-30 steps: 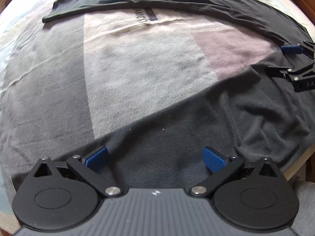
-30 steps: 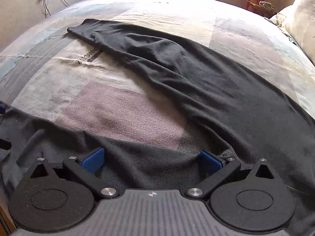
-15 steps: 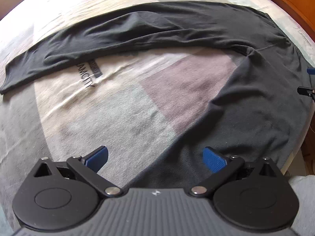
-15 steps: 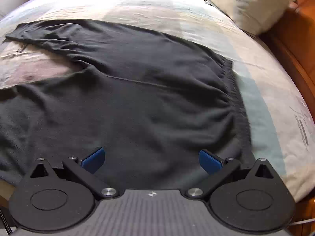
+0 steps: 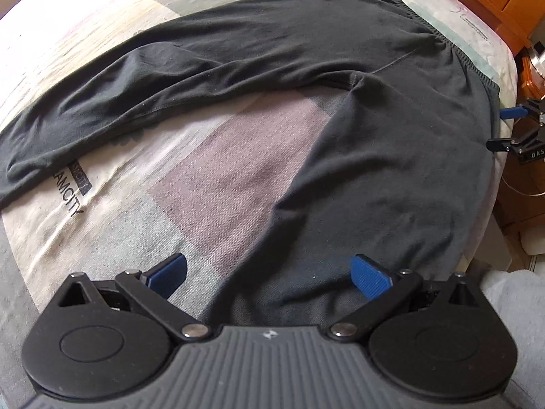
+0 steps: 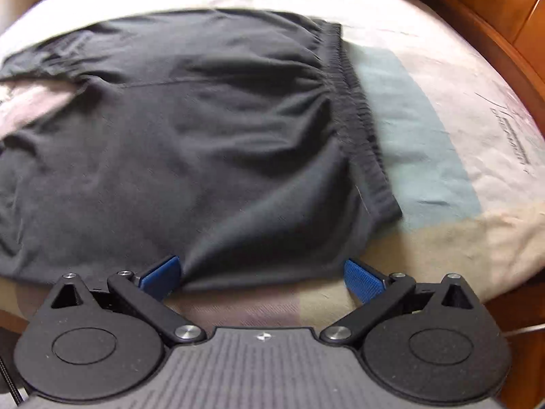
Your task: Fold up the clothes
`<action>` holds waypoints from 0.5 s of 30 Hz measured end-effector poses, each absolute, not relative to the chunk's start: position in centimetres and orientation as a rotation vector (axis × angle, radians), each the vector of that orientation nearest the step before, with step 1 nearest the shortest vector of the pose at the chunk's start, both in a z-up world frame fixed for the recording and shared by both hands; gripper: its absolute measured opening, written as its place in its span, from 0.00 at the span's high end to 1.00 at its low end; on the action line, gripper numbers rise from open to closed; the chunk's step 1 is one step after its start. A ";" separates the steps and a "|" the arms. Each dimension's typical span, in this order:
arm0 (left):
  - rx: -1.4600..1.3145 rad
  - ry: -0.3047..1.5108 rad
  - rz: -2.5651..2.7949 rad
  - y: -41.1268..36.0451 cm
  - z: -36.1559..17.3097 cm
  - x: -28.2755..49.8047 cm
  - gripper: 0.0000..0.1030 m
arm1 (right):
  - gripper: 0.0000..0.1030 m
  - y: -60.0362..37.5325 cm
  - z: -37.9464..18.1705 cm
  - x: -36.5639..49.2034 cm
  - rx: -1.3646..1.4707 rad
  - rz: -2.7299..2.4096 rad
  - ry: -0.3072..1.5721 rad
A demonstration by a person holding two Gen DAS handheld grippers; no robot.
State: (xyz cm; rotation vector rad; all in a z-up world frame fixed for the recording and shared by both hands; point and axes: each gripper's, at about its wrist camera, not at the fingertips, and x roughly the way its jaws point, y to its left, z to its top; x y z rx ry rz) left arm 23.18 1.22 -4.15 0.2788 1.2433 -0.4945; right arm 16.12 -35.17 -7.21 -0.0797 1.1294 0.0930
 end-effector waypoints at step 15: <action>0.225 1.301 -0.439 -1.7 -3.7 22.3 0.01 | 0.00 -34.9 -6.3 19.5 -0.129 0.219 1.106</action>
